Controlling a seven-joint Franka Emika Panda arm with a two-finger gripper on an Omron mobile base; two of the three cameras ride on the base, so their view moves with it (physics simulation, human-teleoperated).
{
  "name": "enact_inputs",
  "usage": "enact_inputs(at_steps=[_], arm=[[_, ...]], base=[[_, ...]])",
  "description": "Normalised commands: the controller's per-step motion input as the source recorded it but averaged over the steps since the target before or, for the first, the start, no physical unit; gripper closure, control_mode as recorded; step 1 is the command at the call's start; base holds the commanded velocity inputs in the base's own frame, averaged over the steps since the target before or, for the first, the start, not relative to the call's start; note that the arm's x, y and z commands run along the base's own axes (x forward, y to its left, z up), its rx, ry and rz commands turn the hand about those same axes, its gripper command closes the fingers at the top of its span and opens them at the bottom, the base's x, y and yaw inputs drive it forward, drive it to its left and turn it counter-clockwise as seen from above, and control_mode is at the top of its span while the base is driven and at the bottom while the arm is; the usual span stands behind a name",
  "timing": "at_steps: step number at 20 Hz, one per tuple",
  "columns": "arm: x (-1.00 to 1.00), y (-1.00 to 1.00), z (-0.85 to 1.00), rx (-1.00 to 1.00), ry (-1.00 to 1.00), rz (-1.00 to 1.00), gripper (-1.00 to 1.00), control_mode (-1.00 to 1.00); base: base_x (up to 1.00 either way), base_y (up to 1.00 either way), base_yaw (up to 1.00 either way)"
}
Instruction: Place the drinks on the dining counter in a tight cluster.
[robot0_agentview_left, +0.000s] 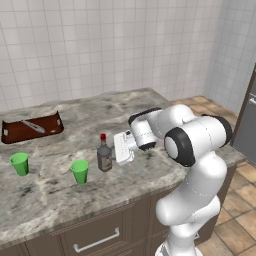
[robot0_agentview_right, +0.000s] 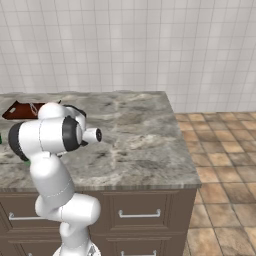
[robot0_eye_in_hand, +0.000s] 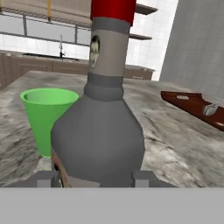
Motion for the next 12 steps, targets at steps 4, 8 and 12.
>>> enact_inputs(at_steps=[4,8,12], arm=[[0.00,0.00,-0.14,0.05,-0.12,0.00,1.00,-1.00],[0.00,0.00,-0.05,0.04,-0.07,0.00,1.00,-1.00],[0.00,0.00,0.00,0.00,0.00,0.00,1.00,-1.00]], base=[[0.00,0.00,0.00],[0.00,0.00,0.00],[0.00,0.00,0.00]])
